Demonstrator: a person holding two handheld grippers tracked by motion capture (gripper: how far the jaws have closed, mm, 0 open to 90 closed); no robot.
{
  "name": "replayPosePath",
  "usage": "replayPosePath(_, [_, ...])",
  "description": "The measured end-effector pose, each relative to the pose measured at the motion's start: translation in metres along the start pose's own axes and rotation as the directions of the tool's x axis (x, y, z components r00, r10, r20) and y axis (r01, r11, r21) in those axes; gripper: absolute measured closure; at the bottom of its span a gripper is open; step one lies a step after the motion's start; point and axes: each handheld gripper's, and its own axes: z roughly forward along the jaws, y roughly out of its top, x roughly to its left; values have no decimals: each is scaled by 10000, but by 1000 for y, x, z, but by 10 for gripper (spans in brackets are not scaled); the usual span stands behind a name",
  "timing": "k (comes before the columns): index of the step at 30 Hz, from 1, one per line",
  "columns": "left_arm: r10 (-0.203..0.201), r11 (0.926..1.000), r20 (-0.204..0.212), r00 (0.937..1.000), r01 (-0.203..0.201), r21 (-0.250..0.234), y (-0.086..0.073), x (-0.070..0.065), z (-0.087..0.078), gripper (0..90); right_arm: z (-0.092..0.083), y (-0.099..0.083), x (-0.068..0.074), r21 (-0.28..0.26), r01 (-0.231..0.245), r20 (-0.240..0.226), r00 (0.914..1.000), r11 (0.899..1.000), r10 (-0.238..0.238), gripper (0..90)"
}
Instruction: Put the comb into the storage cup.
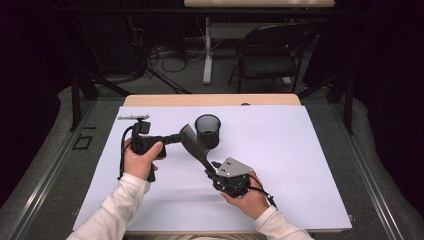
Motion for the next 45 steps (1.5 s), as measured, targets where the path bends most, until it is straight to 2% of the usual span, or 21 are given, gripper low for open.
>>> replayPosePath(8, [134, 9999, -318, 9994, -132, 76, 8, -2, 3, 848, 0, 0, -1, -28, -151, -41, 9999, 9999, 151, 570])
replayPosePath(14, [204, 9998, -520, 9984, -204, -2, 16, -4, 1, 848, 0, 1, -5, 52, -534, -11, 9986, 9986, 534, 512])
replayPosePath(18, [255, 9996, -668, 9974, -259, -57, 20, -5, -2, 848, 0, 2, -7, 139, -756, -114, 9971, 9970, 758, 467])
replayPosePath(21, [294, 9995, -753, 9967, -304, -126, 23, -6, -4, 848, 1, 3, -6, 230, -729, -284, 9969, 9971, 736, 444])
replayPosePath(27, [396, 9990, -942, 9948, -416, -186, 29, -8, -7, 848, 2, 5, -6, 306, -750, -513, 9957, 9967, 765, 433])
replayPosePath(38, [593, 9980, -1278, 9900, -618, -157, 41, -13, -8, 848, -1, 7, -13, 356, -1483, -705, 9861, 9883, 1505, 404])
replayPosePath(45, [671, 9974, -1452, 9871, -701, -157, 49, -16, -6, 848, -2, 9, -14, 530, -1597, -944, 9819, 9857, 1641, 369])
